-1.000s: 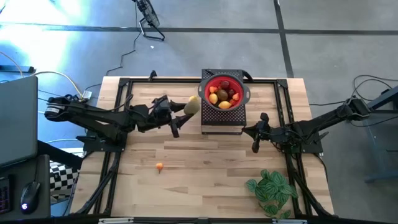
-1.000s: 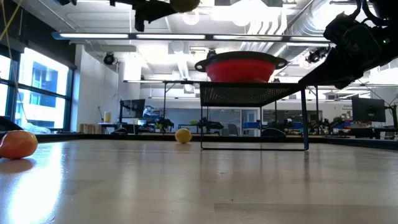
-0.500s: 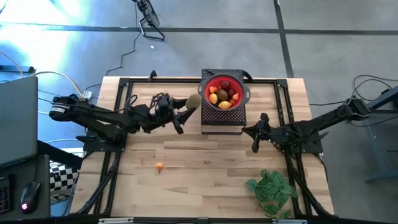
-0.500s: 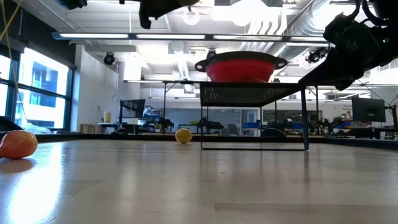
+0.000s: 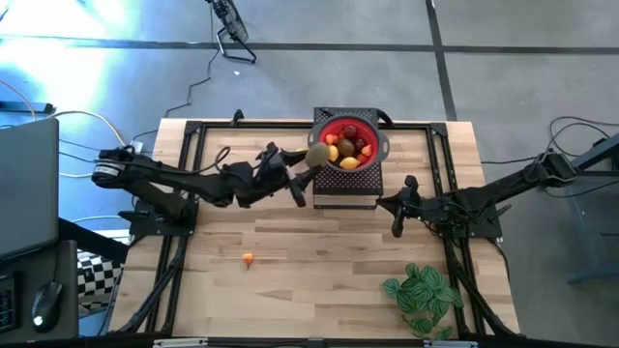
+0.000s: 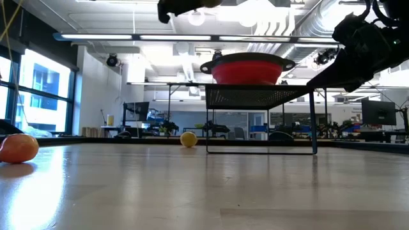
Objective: Pick & Place Fruit
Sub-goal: Put the brown kiwi into the red strainer bowl on the shelf
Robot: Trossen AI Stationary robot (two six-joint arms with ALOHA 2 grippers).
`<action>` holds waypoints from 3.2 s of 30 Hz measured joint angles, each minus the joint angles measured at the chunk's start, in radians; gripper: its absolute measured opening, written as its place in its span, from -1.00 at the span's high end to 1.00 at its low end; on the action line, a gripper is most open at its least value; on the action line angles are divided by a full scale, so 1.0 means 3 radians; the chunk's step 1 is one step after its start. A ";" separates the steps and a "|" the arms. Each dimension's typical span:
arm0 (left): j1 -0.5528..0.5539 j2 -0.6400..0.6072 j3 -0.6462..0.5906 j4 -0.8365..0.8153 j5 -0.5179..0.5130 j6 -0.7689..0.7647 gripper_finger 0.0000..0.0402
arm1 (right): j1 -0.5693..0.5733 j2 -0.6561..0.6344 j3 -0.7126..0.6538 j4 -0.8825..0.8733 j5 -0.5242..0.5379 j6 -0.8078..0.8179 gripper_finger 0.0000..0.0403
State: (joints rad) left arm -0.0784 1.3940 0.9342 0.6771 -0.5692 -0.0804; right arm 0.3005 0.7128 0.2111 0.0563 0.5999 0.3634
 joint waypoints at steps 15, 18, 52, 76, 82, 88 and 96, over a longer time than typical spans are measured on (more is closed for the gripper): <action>0.0325 0.0528 0.0436 0.0010 -0.0038 -0.0185 -0.12 | 0.0000 -0.0001 0.0000 -0.0001 -0.0001 0.0086 0.99; 0.0413 0.0680 0.0583 -0.0016 0.0093 -0.0195 -0.12 | 0.0001 -0.0001 0.0000 -0.0002 -0.0001 0.0084 0.99; 0.0720 0.1381 0.1932 -0.1593 0.0463 -0.0549 -0.12 | 0.0000 -0.0001 0.0000 -0.0018 0.0000 -0.0066 0.99; 0.0721 0.1900 0.2573 -0.2153 0.0322 -0.0433 -0.12 | 0.0000 -0.0001 -0.0003 -0.0127 0.0000 0.0033 0.99; 0.0722 0.1937 0.2572 -0.2175 0.0218 -0.0434 -0.12 | 0.0000 0.0000 -0.0003 -0.0139 0.0001 0.0033 0.99; 0.0740 0.1961 0.2565 -0.2198 0.0217 -0.0434 -0.12 | 0.0000 -0.0001 -0.0003 -0.0153 0.0001 0.0034 0.99; 0.0773 0.2064 0.2566 -0.2183 0.0210 -0.0441 -0.12 | 0.0000 0.0000 -0.0002 -0.0158 0.0000 0.0033 0.99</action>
State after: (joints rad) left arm 0.1534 2.0131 1.7039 0.0224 -0.5060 -0.2126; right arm 0.3006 0.7128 0.2106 0.0090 0.6000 0.3733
